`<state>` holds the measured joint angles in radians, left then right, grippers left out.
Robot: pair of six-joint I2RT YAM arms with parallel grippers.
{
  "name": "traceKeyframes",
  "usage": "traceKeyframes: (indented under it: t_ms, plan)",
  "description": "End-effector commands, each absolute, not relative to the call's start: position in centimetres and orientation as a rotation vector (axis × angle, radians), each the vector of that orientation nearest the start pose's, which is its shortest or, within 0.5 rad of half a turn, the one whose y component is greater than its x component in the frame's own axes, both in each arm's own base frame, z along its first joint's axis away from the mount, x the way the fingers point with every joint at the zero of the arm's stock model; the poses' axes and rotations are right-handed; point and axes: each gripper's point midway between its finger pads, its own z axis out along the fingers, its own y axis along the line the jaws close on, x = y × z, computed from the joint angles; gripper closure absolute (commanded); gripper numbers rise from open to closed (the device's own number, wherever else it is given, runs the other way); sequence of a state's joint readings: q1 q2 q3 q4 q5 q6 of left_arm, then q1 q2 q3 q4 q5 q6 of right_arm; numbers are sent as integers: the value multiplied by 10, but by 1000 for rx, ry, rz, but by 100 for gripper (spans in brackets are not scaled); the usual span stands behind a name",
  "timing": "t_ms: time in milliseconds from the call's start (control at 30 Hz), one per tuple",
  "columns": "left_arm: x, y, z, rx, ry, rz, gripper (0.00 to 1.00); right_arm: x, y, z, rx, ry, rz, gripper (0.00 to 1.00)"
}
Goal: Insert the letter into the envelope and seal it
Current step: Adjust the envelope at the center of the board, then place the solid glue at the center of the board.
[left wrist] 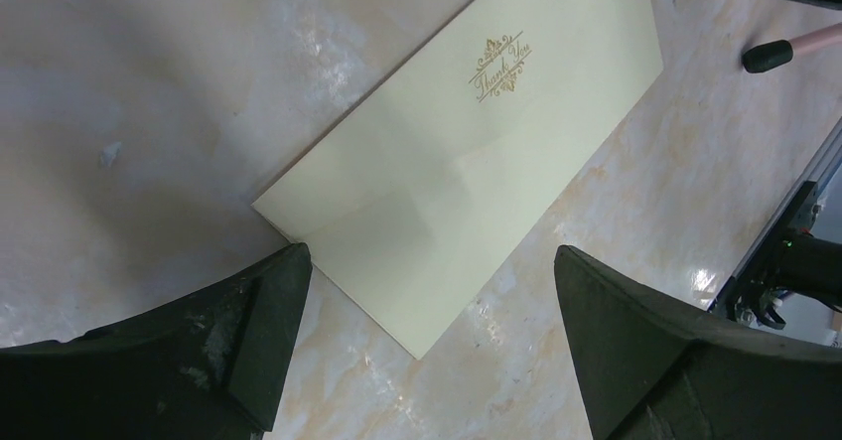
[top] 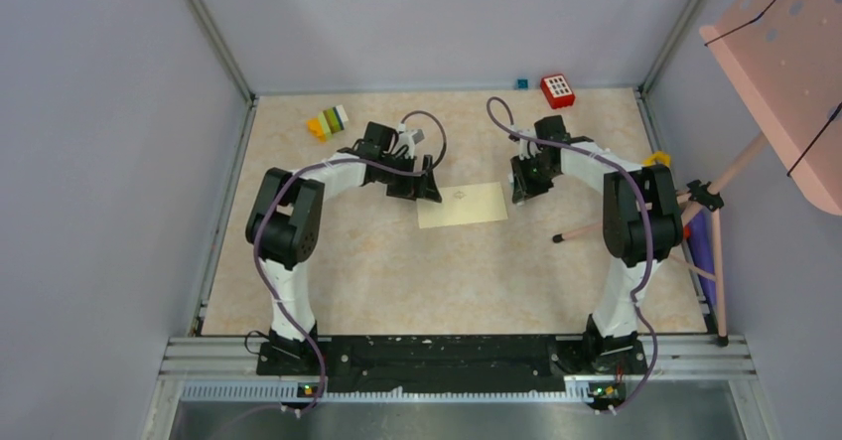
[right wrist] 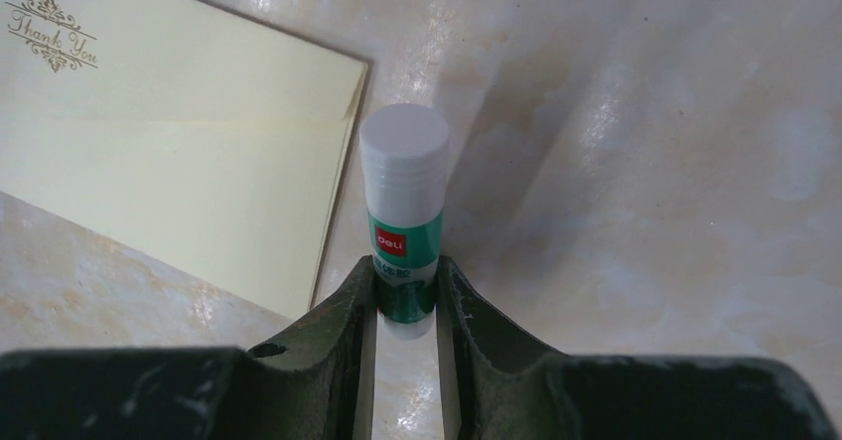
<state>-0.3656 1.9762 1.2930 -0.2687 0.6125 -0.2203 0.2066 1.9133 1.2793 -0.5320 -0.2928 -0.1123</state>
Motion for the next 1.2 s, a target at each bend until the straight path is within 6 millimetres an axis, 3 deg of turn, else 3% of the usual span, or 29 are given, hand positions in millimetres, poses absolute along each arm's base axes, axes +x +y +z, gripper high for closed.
traceKeyframes:
  t_ms: [0, 200, 567, 1167]
  plan:
    - [391, -261, 41, 424, 2513, -967, 2, 383, 130, 26, -522, 2691, 418, 100]
    - [400, -264, 43, 414, 2501, -957, 2, 379, 131, 30, -519, 2698, 429, 99]
    - [373, -257, 53, 408, 2501, -994, 2, 360, 132, 44, -399, 2679, 534, 100]
    - [355, -266, 56, 418, 2496, -1064, 2, 351, 125, 19, -270, 2751, 641, 95]
